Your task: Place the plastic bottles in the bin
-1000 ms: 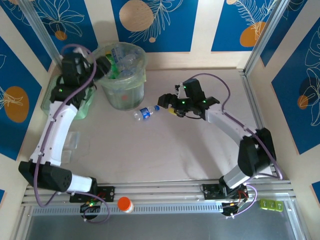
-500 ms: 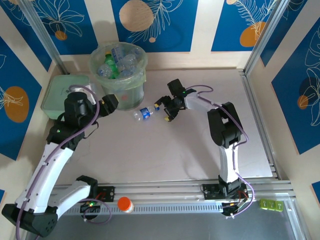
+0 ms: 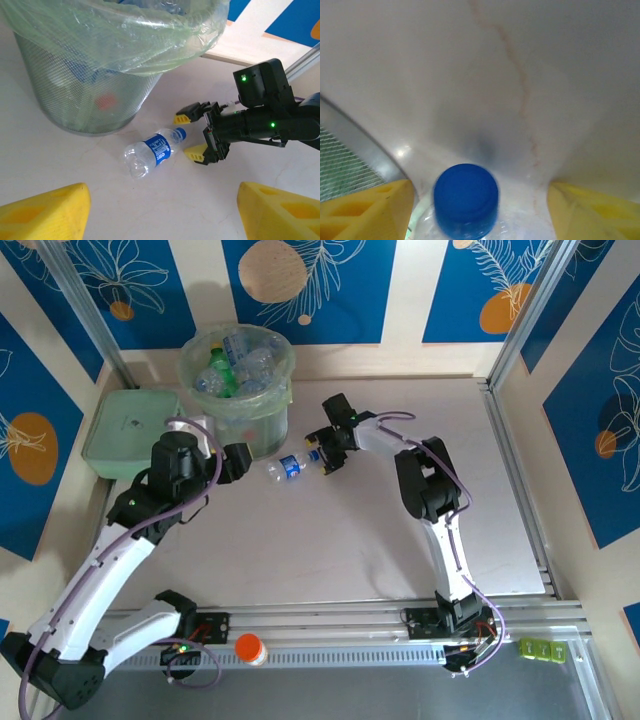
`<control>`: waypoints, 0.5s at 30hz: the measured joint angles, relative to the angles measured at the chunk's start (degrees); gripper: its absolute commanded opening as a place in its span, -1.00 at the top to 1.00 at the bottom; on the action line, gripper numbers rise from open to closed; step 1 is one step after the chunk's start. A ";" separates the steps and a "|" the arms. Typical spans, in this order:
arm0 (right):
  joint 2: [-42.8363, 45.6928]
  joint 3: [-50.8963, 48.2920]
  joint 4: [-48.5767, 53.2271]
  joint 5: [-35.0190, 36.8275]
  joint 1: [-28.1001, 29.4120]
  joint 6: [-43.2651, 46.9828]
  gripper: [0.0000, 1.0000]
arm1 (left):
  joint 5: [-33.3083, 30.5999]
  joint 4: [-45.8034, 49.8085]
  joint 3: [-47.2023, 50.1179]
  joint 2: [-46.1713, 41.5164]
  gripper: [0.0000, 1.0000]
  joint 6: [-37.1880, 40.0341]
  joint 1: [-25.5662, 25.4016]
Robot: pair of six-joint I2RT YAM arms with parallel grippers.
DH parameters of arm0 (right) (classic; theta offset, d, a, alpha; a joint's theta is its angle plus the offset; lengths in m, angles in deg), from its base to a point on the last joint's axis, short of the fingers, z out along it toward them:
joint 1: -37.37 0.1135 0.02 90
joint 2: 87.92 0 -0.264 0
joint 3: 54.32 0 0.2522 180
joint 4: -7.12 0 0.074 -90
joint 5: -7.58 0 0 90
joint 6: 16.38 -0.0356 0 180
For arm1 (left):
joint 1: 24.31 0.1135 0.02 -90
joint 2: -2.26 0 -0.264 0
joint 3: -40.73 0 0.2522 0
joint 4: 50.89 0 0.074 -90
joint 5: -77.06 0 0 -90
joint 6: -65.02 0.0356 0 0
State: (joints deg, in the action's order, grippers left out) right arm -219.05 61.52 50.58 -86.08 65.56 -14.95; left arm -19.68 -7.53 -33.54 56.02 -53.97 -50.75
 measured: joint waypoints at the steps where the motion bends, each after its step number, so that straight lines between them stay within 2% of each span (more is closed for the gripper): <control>1: -0.13 0.61 0.52 0.07 0.00 -0.39 -0.32 | -0.50 0.02 0.04 -0.26 -0.54 0.17 -0.04; 4: -0.83 1.90 0.31 0.28 0.28 -1.18 -0.22 | -1.86 0.02 0.17 -0.98 -0.54 0.63 -0.22; 15: -1.20 0.42 -1.84 -0.04 1.11 -2.99 0.45 | -4.07 -0.22 1.81 -1.38 -0.57 0.87 -0.33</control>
State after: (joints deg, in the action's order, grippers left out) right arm -220.26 61.93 48.74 -86.13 66.67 -17.95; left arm -23.75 -7.74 -31.72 54.64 -53.10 -51.07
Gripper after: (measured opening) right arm 0.309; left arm 0.775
